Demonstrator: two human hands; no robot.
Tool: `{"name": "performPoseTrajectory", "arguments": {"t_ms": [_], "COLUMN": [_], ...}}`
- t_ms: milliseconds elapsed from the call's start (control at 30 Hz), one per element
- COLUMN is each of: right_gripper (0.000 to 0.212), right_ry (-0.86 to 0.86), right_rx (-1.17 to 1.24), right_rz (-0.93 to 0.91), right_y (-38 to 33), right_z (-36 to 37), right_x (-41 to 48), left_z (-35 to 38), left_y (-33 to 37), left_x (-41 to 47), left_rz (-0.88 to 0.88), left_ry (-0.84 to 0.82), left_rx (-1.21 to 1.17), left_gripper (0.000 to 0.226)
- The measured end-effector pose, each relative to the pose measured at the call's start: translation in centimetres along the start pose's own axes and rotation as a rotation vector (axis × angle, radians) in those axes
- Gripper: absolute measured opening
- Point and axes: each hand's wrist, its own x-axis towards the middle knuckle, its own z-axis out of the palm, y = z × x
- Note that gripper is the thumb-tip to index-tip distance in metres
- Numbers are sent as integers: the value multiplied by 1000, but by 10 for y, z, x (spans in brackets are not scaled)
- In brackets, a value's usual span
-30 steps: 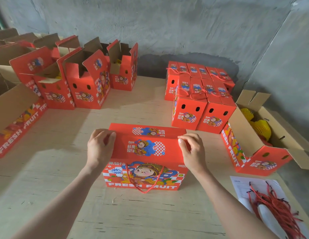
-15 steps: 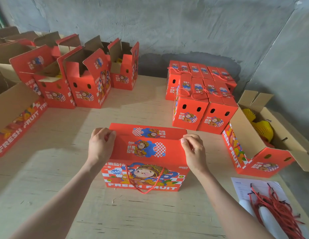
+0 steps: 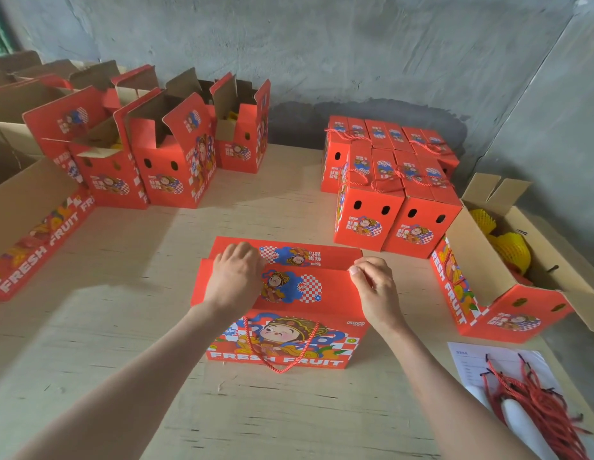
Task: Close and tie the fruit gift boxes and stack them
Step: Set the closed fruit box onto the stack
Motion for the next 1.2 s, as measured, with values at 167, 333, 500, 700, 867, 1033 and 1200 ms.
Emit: {"name": "performPoseTrajectory", "arguments": {"t_ms": [167,333,500,700,867,1033,1200], "right_gripper": [12,17,22,31,29,22,14], "right_ry": [47,-95,-132,17,26,37,48], "right_rx": [-215,-432,-618,-618,-551,-565,-541], "right_rz": [-229,-322,-222,-255,-265,-282,-268], "right_y": [-2,-6,-31,-35,-37,-36,-37], "right_z": [0,-5,26,35,35,36,36], "right_x": [1,-2,-5,-8,-9,-11,-12], "left_z": [6,8,11,9,8,8,8], "left_y": [20,17,16,18,18,17,17], "left_x": [0,5,5,6,6,6,7], "left_rz": [50,48,39,25,-8,-6,7], "left_ry": [40,-7,-53,-114,-98,-118,-127], "left_rx": [-59,-64,-21,22,-17,-9,-9], "left_gripper": [21,24,27,31,27,27,29]}}
